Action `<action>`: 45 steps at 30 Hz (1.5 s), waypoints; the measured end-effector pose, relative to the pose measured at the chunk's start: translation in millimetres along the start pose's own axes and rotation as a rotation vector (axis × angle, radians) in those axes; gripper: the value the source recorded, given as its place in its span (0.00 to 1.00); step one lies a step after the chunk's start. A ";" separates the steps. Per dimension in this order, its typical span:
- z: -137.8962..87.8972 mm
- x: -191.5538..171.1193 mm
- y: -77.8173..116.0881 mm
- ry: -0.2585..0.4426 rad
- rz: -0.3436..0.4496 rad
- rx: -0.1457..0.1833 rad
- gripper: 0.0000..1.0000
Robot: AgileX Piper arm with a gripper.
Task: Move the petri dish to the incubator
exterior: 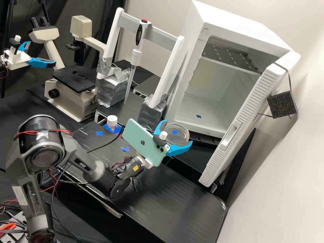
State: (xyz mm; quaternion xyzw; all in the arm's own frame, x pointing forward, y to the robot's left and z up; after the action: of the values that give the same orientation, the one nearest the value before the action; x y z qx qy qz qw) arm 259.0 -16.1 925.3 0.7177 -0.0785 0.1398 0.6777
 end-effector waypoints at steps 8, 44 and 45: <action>-8.7 78.4 -9.1 -0.007 0.041 -0.028 0.00; 55.8 220.8 -44.2 -0.119 -0.129 -0.005 0.00; 55.7 220.8 -44.4 -0.118 -0.132 -0.008 0.00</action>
State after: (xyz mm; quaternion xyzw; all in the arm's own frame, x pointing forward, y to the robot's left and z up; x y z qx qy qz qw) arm 487.1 -51.4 948.4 0.7255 -0.0712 0.0521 0.6826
